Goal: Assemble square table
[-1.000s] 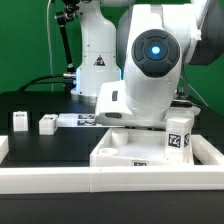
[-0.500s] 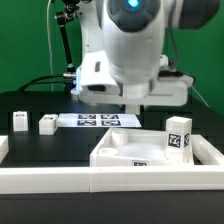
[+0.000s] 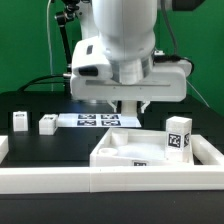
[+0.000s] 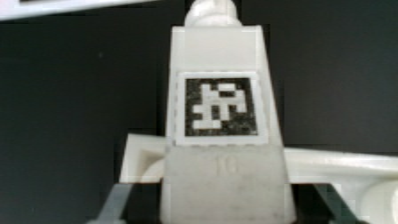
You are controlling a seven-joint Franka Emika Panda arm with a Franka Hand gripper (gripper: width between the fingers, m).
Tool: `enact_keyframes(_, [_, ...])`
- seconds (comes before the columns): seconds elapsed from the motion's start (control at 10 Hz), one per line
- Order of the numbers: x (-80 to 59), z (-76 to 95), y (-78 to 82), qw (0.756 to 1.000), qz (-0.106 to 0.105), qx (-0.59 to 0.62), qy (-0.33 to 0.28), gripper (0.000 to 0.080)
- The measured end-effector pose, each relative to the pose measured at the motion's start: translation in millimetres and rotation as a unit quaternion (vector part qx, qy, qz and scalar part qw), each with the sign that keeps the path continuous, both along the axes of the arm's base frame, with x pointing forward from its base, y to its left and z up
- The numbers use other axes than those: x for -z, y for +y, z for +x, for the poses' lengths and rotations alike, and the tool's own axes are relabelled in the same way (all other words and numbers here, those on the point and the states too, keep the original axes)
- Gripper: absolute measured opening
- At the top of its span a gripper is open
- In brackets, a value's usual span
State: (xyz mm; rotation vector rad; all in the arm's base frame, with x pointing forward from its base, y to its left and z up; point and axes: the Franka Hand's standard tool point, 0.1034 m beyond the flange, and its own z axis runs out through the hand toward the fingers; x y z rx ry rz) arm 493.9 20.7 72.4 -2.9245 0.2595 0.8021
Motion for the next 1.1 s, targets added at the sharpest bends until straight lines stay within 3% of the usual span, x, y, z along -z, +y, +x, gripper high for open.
enact_keyframes(0.3, [-26.5, 11.8, 5.5, 0.996, -0.008, -0.005, -0.091, 0.0290])
enact_keyframes(0.5, [-26.5, 24.7, 9.5, 0.987, -0.021, -0.007, -0.162, 0.0290])
enact_keyframes(0.9, [-26.2, 30.9, 5.1, 0.958, -0.047, -0.012, -0.284, 0.0290])
enact_keyframes(1.1, [-74.5, 51.9, -9.8, 0.962, -0.029, 0.004, -0.270, 0.0290])
